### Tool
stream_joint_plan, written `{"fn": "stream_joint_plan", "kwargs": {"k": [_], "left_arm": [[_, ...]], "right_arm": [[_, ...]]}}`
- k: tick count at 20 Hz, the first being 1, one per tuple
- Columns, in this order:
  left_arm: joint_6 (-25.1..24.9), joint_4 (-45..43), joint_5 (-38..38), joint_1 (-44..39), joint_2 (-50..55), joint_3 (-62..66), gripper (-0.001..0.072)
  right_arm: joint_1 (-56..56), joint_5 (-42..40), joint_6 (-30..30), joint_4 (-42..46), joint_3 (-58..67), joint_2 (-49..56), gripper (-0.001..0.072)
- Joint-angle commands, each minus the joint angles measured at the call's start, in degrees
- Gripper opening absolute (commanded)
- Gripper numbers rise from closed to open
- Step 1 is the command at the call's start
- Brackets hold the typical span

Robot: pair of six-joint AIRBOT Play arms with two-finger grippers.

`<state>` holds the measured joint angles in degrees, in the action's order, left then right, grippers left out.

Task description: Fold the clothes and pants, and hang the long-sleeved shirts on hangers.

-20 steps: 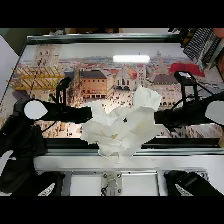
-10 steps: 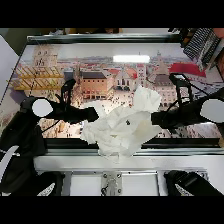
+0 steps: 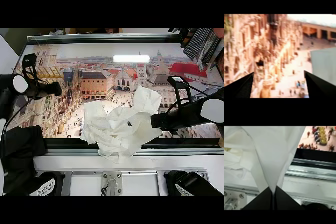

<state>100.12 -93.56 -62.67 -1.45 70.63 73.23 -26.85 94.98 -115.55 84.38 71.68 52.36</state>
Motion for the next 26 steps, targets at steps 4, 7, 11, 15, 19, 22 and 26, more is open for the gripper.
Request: {"fn": "stream_joint_plan", "kwargs": {"k": [4, 7, 11, 15, 19, 22, 26], "left_arm": [[-0.3, -26.1, 0.3, 4.9, 18.0, 12.9, 0.0703], [-0.3, -26.9, -3.8, 6.2, 22.5, 16.9, 0.0703], [-1.6, -26.9, -3.3, 8.9, 25.0, 17.5, 0.0703], [-5.0, -26.9, 1.7, 12.7, 27.2, 14.6, 0.0704], [-6.3, -26.9, 5.0, 16.3, 30.9, 14.5, 0.0704], [-6.6, -26.8, 8.5, 18.6, 33.8, 14.5, 0.0704], [-7.9, -26.8, 15.7, 18.9, 36.6, 14.5, 0.0703]], "right_arm": [[0.0, 1.5, 0.0, -0.1, 0.0, 0.0, 0.0016], [0.0, 1.5, 0.0, -0.1, 0.0, 0.0, 0.0016], [0.0, 1.5, 0.0, -0.3, 0.0, 0.0, 0.0016], [0.0, 1.5, 0.0, -0.7, 0.0, 0.1, 0.0016], [0.0, 1.5, 0.0, -1.0, 0.0, 0.1, 0.0017], [0.0, 1.5, 0.0, -1.3, 0.0, 0.1, 0.0017], [0.0, 1.5, 0.0, -2.2, 0.0, 0.2, 0.0016]]}}
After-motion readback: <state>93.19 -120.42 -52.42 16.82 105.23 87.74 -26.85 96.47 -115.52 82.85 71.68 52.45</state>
